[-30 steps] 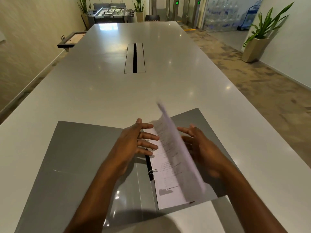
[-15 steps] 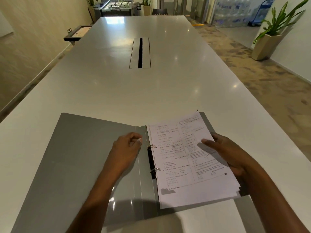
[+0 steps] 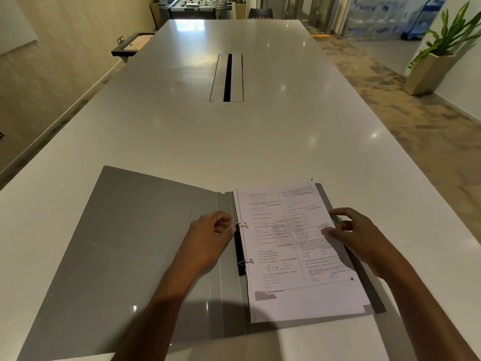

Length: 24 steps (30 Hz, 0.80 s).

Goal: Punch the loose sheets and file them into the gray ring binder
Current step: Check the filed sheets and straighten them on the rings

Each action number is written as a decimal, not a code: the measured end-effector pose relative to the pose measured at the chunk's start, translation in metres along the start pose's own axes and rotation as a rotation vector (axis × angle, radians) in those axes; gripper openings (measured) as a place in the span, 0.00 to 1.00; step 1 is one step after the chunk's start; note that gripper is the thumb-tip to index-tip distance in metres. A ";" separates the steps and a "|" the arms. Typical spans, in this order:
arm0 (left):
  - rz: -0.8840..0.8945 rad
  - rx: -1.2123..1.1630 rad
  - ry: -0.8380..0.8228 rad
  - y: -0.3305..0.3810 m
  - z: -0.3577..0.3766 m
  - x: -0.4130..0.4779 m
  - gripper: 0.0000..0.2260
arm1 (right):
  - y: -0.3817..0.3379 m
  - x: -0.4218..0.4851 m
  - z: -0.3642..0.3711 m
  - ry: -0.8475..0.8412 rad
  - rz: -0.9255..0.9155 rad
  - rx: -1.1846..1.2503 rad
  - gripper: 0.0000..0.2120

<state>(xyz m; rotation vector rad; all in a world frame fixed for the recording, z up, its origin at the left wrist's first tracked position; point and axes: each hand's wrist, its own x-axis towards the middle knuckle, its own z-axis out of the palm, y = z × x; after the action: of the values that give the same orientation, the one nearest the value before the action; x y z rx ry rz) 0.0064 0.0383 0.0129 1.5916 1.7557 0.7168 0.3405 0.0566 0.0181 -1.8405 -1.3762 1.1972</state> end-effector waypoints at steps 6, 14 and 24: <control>0.013 0.045 -0.017 0.003 0.001 -0.009 0.13 | 0.010 -0.001 0.000 0.144 -0.092 -0.321 0.20; -0.007 0.042 0.028 -0.003 -0.024 -0.023 0.17 | 0.012 -0.017 0.004 0.283 -0.071 -0.480 0.23; 0.026 0.173 -0.005 -0.015 -0.038 -0.031 0.34 | 0.005 -0.031 0.028 0.559 -0.207 -0.689 0.20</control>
<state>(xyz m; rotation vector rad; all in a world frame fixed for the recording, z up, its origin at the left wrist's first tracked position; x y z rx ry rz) -0.0310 0.0073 0.0291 1.7310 1.8387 0.5852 0.3149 0.0234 0.0115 -2.1626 -1.6835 0.0494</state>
